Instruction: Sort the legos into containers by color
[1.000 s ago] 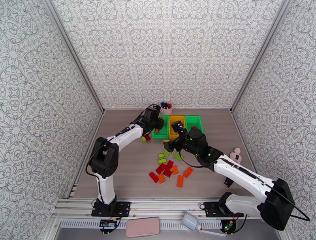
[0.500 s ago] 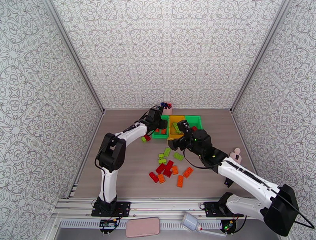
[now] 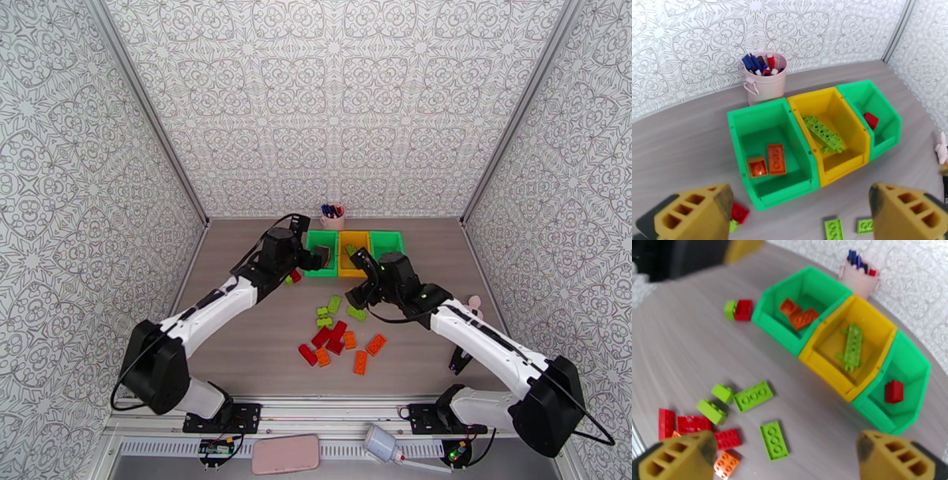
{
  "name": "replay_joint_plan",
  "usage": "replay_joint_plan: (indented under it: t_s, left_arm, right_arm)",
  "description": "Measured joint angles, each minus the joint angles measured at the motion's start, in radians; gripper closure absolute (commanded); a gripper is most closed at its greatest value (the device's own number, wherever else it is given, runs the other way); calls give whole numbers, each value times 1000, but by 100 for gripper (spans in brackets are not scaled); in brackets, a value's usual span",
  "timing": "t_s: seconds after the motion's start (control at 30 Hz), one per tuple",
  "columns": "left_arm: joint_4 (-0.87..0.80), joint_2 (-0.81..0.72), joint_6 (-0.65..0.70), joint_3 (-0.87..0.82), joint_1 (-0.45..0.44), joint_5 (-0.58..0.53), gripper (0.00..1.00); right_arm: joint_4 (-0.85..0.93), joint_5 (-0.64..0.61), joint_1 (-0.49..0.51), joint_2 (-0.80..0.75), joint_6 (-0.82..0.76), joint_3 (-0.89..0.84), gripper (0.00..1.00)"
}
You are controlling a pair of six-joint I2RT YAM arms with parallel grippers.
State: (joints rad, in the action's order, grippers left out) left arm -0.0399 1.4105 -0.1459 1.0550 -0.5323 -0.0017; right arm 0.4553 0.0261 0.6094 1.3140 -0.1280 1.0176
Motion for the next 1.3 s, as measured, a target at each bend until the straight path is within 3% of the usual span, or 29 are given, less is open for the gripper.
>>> replay_joint_plan:
  t_s: [0.17, 0.43, 0.6, 0.87, 1.3]
  left_arm:
    - [19, -190, 82, -176, -16, 14, 1]
    - [-8, -423, 243, -341, -39, 150, 1]
    - [-65, -430, 309, -341, -87, 252, 0]
    - [-31, -375, 311, -384, -152, 349, 0]
    - [-5, -341, 311, -392, -159, 368, 0]
  right_arm:
    - [124, -6, 0, 112, -29, 61, 5]
    - [253, -22, 0, 287, -17, 133, 9]
    - [293, -19, 0, 375, -7, 172, 12]
    - [314, -27, 17, 491, 0, 219, 24]
    - [311, -42, 20, 604, 10, 260, 42]
